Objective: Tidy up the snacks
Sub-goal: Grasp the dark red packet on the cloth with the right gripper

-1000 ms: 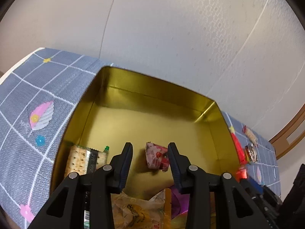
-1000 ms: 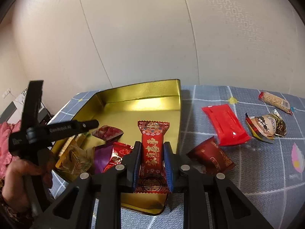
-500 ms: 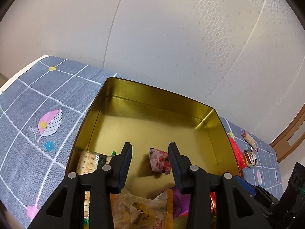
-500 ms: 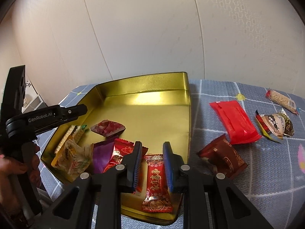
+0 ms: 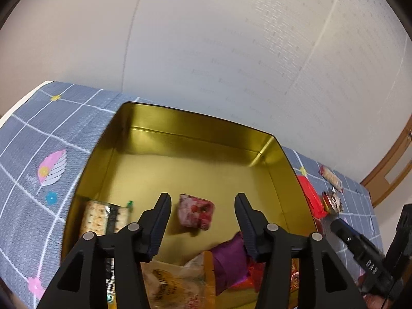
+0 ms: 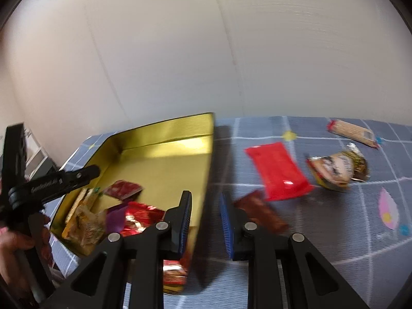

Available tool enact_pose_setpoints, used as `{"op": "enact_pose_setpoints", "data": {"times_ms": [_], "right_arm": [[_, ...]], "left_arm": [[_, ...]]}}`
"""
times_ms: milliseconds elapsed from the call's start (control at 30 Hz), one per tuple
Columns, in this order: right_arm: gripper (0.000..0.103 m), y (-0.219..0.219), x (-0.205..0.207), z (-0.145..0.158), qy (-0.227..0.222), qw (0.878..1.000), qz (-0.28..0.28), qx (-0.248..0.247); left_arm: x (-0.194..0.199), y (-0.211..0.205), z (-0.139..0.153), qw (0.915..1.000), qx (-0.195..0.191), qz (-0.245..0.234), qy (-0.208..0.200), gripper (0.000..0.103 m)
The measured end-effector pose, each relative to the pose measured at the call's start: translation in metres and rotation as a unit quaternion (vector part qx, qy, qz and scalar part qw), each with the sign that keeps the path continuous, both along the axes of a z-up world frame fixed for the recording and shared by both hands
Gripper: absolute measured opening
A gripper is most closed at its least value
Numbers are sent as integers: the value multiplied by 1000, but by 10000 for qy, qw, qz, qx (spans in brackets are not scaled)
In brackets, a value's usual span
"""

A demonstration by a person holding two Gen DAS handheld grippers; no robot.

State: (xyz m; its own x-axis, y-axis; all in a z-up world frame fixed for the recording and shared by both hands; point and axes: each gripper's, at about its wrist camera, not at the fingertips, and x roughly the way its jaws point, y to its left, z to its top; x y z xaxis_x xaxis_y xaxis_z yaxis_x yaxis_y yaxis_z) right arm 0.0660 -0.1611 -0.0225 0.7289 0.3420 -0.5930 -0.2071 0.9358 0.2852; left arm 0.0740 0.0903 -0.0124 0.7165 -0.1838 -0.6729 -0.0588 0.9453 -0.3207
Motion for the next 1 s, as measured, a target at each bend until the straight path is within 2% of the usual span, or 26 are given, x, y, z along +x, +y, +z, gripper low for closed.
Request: {"op": "enact_pose_setpoints", "data": {"times_ms": [133,333,533,733,867,967,1000], "right_arm": [[37,-29,-1,-5,154,9991,-365,161],[47,-56,-2,-12,352,9975,-575,192],[47,-49,8,-23,610,9978,-242,117],[47,-20,30,-33,742,9954,282,-534],[47,-16,41,-40,893,9936,462,-523],[42,-17,41,-43,916,9938,450,-436],[36,-18,42,-43,915,9940,428,-422]], "left_arm": [[2,-13,-1,9999,-1,-160,24,52],[4,-30,-2,9995,-6,-315,33,52],[2,-28,-3,9994,-3,-350,63,52],[-1,-15,-3,9997,-89,-208,90,52],[0,-11,-4,9997,-179,-138,127,52],[1,-14,-4,9996,-179,-173,116,52],[1,-17,-4,9996,-158,-197,111,52]]}}
